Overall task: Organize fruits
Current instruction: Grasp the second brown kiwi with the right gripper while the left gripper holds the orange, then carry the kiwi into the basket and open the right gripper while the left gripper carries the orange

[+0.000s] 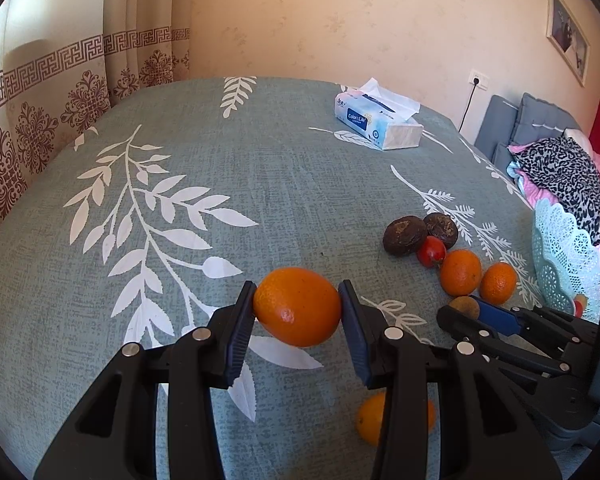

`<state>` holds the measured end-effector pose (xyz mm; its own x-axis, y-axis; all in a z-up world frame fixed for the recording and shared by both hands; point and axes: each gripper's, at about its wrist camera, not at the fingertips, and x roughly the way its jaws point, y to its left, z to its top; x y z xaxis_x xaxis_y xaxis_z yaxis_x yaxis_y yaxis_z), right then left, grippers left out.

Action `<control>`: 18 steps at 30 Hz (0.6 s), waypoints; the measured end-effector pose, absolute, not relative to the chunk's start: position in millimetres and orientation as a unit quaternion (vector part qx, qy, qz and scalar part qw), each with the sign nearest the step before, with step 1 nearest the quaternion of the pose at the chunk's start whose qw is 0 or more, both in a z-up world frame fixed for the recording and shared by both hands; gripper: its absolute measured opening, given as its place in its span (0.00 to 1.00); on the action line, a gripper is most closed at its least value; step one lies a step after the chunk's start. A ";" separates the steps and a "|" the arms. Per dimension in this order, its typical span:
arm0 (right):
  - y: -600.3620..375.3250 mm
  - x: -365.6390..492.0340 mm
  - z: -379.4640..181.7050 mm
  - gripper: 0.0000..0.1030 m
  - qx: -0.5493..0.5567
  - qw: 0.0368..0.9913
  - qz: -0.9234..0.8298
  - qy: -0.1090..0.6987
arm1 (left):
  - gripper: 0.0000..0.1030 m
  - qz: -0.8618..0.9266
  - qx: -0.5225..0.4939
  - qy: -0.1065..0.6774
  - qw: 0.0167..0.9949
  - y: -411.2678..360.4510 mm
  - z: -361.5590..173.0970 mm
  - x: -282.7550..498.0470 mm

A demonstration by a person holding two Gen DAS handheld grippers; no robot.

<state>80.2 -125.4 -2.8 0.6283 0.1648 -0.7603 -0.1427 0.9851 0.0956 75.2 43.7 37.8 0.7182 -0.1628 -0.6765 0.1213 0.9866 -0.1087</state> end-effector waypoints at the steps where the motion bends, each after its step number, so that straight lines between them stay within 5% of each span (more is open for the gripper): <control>1: -126.1 78.4 -2.3 0.28 0.014 0.902 0.086 0.422 | 0.41 -0.076 -0.028 0.368 0.926 43.4 37.4 75.2; 18: -158.6 41.5 33.2 0.28 0.041 0.923 0.074 0.375 | 0.41 -0.073 -0.003 0.356 0.932 27.6 42.6 68.9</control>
